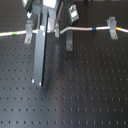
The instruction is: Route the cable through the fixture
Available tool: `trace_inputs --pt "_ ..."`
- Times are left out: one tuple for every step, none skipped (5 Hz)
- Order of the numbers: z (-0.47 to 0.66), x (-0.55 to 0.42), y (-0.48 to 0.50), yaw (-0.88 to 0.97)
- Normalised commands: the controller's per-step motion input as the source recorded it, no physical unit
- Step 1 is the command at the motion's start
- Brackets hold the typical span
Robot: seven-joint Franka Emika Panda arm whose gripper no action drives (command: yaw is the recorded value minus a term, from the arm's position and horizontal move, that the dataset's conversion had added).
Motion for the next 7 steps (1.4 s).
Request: trace_inputs --pt "0.0 0.1 -0.025 0.0" --pt "0.0 0.141 -0.126 0.0" --pt "0.0 0.108 -0.317 0.09" --pt "-0.04 -0.07 -0.255 0.31" --pt "-0.18 -0.12 -0.34 0.33" --pt "-0.27 -0.111 -0.349 0.28" --pt "0.0 0.0 0.0 0.09"
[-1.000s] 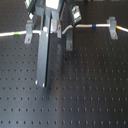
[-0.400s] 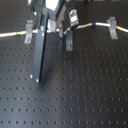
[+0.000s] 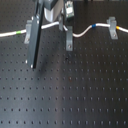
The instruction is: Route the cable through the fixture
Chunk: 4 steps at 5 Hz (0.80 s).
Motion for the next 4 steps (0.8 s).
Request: trace_inputs --pt "0.16 0.003 -0.001 0.0" --pt "0.49 -0.109 0.019 -0.01" --pt "0.0 -0.009 0.005 -0.01" --pt "-0.08 -0.001 -0.001 0.0"
